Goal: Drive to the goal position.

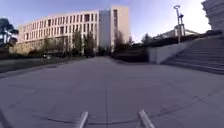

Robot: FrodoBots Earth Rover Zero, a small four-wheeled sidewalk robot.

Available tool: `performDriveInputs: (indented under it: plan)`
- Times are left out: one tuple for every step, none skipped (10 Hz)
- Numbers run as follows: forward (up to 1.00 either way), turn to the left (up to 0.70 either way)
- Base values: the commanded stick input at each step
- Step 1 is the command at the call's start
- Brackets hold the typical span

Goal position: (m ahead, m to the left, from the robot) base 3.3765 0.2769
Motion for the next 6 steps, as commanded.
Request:
performDriveInputs:
  plan:
    - [1.0,0.0]
    - [1.0,0.0]
    - [1.0,0.0]
    - [1.0,0.0]
    - [1.0,0.0]
    - [1.0,0.0]
